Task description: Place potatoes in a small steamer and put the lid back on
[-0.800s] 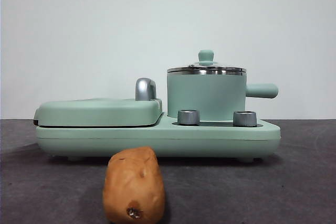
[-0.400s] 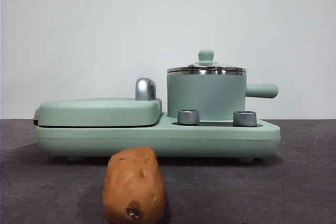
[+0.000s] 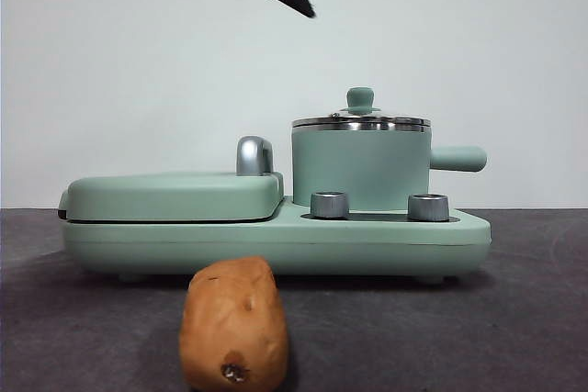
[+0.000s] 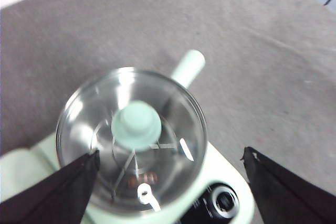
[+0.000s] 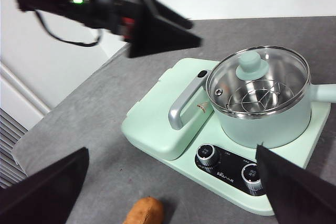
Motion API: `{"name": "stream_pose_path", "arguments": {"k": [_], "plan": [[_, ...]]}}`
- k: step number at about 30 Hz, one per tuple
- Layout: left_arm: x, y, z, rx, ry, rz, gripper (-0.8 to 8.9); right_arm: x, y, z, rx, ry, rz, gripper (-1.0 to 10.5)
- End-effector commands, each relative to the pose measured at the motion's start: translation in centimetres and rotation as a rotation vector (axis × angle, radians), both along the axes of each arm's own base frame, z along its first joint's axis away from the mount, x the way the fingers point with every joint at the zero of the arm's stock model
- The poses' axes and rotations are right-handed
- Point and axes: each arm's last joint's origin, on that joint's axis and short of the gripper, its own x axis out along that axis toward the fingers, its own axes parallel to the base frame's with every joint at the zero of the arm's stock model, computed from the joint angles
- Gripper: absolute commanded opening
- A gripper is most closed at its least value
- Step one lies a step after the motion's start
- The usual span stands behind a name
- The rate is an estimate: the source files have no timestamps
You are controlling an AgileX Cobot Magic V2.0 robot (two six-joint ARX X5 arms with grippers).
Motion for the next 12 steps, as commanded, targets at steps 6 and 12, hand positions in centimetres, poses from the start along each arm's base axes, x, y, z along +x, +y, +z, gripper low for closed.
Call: {"name": "stream_pose_path", "arguments": {"k": [6,12], "plan": [[3.3,-4.6,-3.9,0.052,-0.009,0.006,4.32,0.0,0.0,0.5,-0.007,-0.026,0.001,5.1],[4.5,-5.0,-5.9,0.057,0.038,0.039,4.32,0.1,-0.1,0.5,-0.023,-0.026,-0.041,5.1]]}}
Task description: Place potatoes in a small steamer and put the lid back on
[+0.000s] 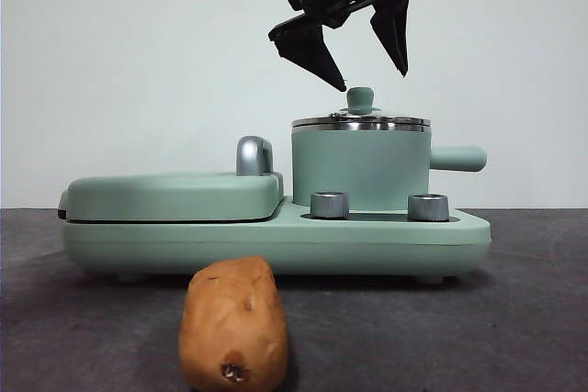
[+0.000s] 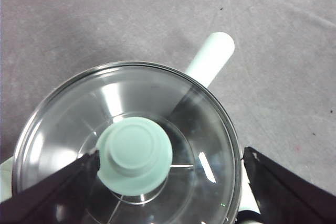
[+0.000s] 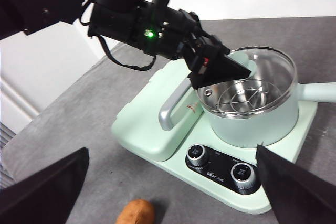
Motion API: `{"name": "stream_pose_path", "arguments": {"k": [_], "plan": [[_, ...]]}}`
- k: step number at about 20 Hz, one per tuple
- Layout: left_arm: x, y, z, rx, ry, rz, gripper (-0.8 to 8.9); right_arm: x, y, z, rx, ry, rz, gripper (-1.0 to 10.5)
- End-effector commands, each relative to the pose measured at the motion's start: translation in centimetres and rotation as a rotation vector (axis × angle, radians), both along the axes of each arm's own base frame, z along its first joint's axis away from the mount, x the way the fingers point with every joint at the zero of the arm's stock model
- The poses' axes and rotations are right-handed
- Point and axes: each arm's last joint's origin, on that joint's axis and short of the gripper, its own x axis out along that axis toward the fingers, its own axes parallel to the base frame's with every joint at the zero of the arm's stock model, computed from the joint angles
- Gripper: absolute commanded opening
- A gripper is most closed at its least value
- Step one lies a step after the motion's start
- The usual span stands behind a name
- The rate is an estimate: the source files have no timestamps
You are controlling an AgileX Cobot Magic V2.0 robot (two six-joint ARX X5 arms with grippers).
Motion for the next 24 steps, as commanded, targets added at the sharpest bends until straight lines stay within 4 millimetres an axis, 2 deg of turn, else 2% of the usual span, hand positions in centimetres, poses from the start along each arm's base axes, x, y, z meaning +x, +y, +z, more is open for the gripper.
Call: {"name": "stream_pose_path", "arguments": {"k": [1,7,14,17,18,24], "plan": [[0.7,-0.4,-0.1,-0.030,-0.010,0.020,4.32,0.0,0.0,0.5,-0.008,-0.026,-0.002,5.1],[2.0,0.3,-1.0,-0.045,0.029,0.081,4.32,0.0,0.0,0.5,-0.008,-0.026,-0.001,5.1],[2.5,-0.2,-2.5,-0.025,0.051,0.080,4.28,0.0,0.0,0.5,-0.008,-0.026,-0.001,5.1],[2.6,-0.3,-2.7,-0.019,0.047,0.074,2.93,0.0,0.0,0.5,-0.008,-0.026,-0.002,5.1],[2.5,-0.4,-2.7,-0.009,0.035,0.068,2.75,0.0,0.0,0.5,-0.008,-0.026,-0.002,5.1],[2.1,-0.8,-2.6,0.039,-0.010,0.075,2.58,0.0,0.0,0.5,-0.008,-0.025,-0.002,5.1]]}}
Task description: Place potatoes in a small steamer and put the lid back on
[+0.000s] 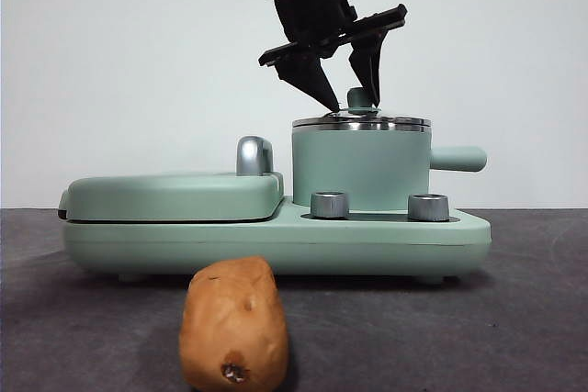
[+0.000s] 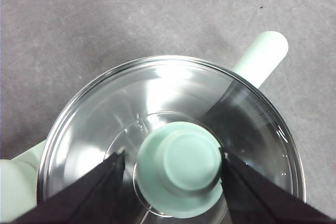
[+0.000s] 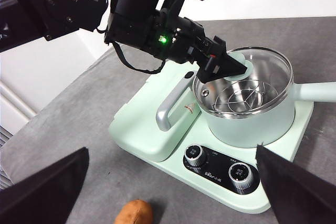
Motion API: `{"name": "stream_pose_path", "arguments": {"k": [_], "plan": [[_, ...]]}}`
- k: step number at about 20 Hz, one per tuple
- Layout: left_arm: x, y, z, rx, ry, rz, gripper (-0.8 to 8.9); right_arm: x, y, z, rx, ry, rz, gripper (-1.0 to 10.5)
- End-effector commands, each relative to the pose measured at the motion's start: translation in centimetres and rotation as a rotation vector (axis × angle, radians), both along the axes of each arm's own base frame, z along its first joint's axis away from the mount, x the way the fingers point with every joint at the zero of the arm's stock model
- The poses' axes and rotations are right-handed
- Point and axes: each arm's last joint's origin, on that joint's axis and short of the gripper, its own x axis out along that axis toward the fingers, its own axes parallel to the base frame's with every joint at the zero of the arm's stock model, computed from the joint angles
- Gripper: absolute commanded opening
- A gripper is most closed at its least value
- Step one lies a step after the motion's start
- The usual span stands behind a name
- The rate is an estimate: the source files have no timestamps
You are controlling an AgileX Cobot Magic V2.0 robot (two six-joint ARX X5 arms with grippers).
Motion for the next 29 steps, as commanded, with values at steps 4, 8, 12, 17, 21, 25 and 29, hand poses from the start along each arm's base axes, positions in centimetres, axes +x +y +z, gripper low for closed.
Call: {"name": "stream_pose_path", "arguments": {"k": [4,8,12,17,21,25,29], "plan": [[-0.6,-1.8,-0.4,0.062,-0.059,-0.070,2.06,0.0,0.0,0.5,-0.005,-0.025,0.005,5.1],[-0.8,-2.0,-0.4,0.063,-0.059,-0.076,0.64,-0.1,0.0,0.5,-0.005,-0.024,0.004,5.1],[-0.8,-2.0,-0.4,0.071,-0.068,-0.087,0.08,-0.1,0.0,0.5,-0.005,-0.016,0.005,5.1],[-1.1,-1.8,2.5,0.043,-0.104,-0.086,0.08,-0.1,0.0,0.4,-0.005,-0.014,0.005,5.1],[-2.1,-0.9,6.8,0.005,-0.147,-0.081,0.08,-0.1,0.0,0.4,-0.007,-0.007,0.001,5.1],[-3.8,1.7,10.5,0.002,-0.158,-0.068,0.08,0.1,0.1,-0.4,-0.037,0.085,-0.048,5.1],[-6.2,5.6,13.5,0.046,-0.137,-0.051,0.08,1.2,1.5,-0.7,-0.052,0.158,0.007,5.1]]}}
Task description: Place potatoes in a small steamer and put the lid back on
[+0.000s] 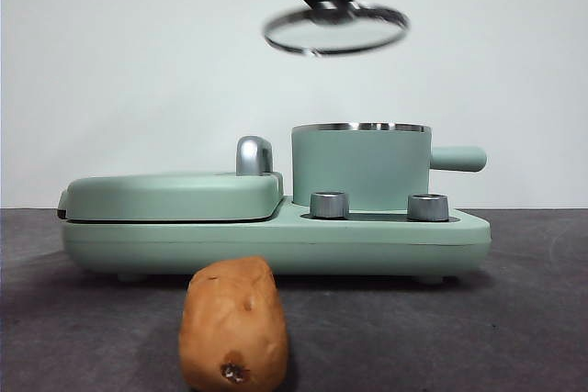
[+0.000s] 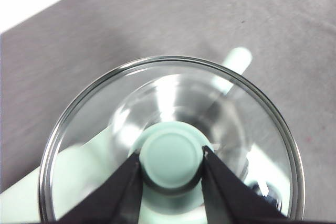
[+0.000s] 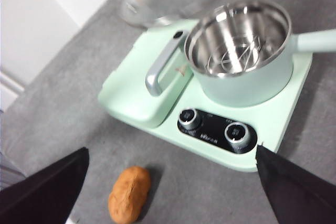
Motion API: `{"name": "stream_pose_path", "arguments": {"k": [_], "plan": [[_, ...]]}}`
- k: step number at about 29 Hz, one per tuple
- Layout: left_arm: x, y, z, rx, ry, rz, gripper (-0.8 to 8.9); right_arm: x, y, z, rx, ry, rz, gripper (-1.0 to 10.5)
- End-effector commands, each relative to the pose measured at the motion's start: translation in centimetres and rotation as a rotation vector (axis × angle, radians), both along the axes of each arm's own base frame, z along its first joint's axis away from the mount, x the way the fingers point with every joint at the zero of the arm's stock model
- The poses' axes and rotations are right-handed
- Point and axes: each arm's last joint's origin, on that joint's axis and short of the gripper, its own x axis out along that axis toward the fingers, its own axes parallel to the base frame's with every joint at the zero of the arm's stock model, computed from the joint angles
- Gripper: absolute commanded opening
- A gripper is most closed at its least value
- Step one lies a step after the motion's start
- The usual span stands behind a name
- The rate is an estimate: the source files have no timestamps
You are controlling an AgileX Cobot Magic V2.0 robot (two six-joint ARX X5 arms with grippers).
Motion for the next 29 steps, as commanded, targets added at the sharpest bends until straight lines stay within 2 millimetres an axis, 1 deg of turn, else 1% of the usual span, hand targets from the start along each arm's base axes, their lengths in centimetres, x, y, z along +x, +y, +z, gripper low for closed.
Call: {"name": "stream_pose_path", "arguments": {"k": [1,3,5,8,12,13,17,19,22,24,29], "plan": [[-2.2,2.6,3.5,-0.011,-0.051,0.000,0.08,0.7,1.2,0.6,-0.002,0.025,0.031,5.1],[-3.5,4.6,4.9,-0.003,-0.043,0.020,0.08,1.5,3.0,0.5,-0.039,0.069,0.058,5.1],[-4.2,5.7,5.7,-0.003,-0.045,0.032,0.08,2.0,4.5,0.3,-0.073,0.104,0.077,5.1],[-5.4,7.4,6.9,-0.010,-0.054,0.053,0.08,2.7,7.5,-0.3,-0.129,0.164,0.117,5.1],[-7.0,9.7,8.5,-0.026,-0.078,0.083,0.08,3.4,12.0,-1.2,-0.217,0.228,0.155,5.1],[-7.6,10.4,8.9,-0.032,-0.087,0.095,0.08,3.7,13.3,-1.5,-0.242,0.246,0.161,5.1],[-9.5,12.8,10.0,-0.041,-0.102,0.129,0.08,4.6,17.4,-2.7,-0.317,0.313,0.201,5.1],[-10.6,14.0,10.3,-0.039,-0.102,0.149,0.08,5.2,19.3,-3.7,-0.360,0.361,0.220,5.1],[-12.1,15.4,10.6,-0.042,-0.109,0.168,0.08,5.8,21.5,-5.3,-0.435,0.412,0.231,5.1],[-13.2,16.2,10.8,-0.047,-0.120,0.176,0.08,6.1,22.7,-6.5,-0.482,0.435,0.234,5.1],[-15.8,17.7,11.2,-0.060,-0.145,0.182,0.08,6.5,24.6,-9.7,-0.559,0.517,0.232,5.1]]}}
